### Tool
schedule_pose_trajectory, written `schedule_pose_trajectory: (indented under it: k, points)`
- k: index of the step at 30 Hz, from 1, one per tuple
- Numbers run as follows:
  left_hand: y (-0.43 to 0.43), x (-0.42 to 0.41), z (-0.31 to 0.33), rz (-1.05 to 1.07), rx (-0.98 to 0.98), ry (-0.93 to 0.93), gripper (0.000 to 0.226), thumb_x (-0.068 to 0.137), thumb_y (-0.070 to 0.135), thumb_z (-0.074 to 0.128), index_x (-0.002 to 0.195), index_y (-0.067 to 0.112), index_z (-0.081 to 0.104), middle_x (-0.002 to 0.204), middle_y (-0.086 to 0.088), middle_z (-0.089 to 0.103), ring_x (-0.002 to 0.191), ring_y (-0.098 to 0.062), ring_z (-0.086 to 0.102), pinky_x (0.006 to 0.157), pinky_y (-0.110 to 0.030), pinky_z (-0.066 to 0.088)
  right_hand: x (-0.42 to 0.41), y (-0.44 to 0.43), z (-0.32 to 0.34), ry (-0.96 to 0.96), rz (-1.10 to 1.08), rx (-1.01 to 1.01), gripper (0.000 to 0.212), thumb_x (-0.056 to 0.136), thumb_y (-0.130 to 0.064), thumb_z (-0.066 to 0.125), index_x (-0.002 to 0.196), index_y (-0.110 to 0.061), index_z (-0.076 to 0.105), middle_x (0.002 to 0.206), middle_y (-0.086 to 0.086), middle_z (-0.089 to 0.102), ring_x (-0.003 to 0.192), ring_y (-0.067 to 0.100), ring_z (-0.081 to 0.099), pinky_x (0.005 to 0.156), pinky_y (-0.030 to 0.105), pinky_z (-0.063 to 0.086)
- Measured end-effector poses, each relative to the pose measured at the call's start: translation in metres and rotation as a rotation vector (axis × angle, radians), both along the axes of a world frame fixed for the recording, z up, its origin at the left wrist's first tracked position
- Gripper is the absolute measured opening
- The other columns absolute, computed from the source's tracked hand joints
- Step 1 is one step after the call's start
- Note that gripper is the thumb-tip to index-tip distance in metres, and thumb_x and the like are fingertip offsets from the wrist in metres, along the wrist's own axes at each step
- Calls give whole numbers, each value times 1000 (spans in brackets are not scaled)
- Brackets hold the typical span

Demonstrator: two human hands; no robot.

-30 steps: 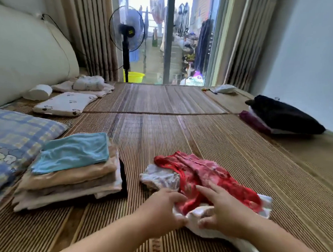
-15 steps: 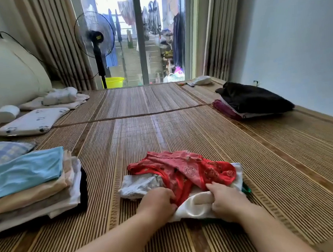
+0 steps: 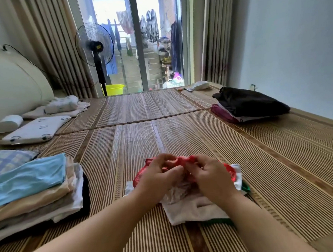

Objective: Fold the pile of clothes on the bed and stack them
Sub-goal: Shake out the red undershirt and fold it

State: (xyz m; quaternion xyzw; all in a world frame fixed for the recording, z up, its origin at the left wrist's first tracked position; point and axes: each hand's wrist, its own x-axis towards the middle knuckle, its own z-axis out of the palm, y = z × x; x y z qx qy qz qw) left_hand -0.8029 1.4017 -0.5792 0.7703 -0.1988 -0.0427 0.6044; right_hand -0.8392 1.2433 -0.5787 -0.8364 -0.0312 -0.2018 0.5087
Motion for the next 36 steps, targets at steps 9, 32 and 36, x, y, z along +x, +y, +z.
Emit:
schedule_pose_trajectory:
  k: [9, 32, 36]
  points:
    - [41, 10, -57, 483, 805, -133, 32, 85, 57, 48, 115, 49, 54, 127, 11, 37, 121, -21, 24, 102, -41, 26, -18, 1, 45, 15, -67, 314, 18, 91, -19, 54, 76, -19, 64, 69, 4, 62, 70, 26, 61, 73, 45, 52]
    - [215, -43, 234, 281, 101, -210, 8, 80, 13, 74, 78, 14, 66, 72, -9, 62, 71, -21, 56, 75, -38, 47, -55, 29, 199, -133, 1, 344, 35, 81, 4, 61, 101, -24, 68, 70, 4, 69, 45, 5, 53, 41, 20, 41]
    - [237, -61, 255, 248, -52, -92, 10, 81, 6, 69, 87, 7, 61, 76, -12, 57, 70, -21, 54, 69, -31, 45, -60, 49, 234, -103, 119, 499, 34, 88, 4, 54, 104, -24, 65, 78, 7, 74, 62, 15, 61, 49, 27, 36]
